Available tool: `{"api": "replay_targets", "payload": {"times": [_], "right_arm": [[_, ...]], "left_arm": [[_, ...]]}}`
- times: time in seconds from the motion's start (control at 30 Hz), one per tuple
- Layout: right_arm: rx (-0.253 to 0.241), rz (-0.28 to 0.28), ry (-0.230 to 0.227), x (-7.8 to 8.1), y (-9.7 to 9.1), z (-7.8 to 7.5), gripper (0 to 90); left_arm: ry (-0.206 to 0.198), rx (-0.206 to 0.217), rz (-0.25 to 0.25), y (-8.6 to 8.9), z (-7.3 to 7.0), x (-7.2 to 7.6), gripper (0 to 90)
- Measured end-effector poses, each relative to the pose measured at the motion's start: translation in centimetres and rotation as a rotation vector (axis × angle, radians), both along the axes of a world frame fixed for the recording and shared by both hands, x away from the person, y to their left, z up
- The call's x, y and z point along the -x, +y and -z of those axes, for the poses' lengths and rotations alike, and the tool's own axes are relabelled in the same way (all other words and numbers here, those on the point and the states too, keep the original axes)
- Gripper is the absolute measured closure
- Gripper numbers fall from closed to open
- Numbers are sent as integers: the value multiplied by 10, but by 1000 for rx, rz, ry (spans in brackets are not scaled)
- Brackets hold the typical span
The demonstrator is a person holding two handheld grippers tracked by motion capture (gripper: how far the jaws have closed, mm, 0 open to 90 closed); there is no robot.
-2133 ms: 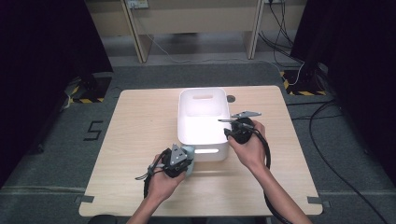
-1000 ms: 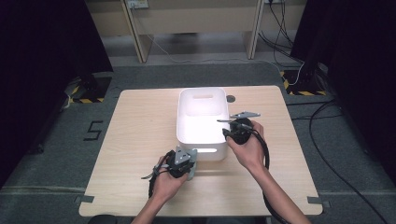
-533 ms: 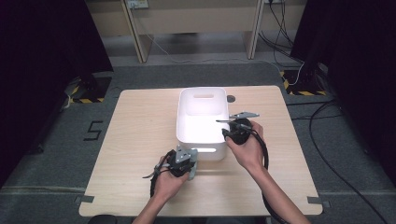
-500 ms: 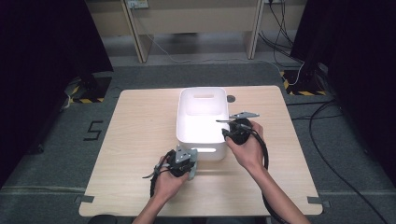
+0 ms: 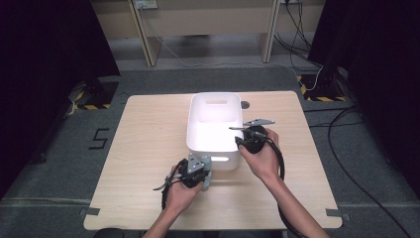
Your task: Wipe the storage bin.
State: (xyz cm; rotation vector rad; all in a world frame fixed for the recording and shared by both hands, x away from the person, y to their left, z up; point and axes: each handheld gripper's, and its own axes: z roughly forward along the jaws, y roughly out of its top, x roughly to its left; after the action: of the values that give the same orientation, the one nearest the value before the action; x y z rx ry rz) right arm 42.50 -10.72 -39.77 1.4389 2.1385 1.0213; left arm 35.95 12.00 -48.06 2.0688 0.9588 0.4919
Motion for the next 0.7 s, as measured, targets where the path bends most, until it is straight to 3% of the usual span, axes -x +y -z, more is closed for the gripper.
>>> {"api": "replay_targets", "payload": {"times": [0.37, 0.7], "right_arm": [[-16, 11, 6, -1, 1, 0, 660], [-19, 17, 7, 0, 2, 0, 654]], "left_arm": [[-47, 41, -7, -1, -16, 2, 810], [-80, 47, 2, -2, -30, 4, 810]]}}
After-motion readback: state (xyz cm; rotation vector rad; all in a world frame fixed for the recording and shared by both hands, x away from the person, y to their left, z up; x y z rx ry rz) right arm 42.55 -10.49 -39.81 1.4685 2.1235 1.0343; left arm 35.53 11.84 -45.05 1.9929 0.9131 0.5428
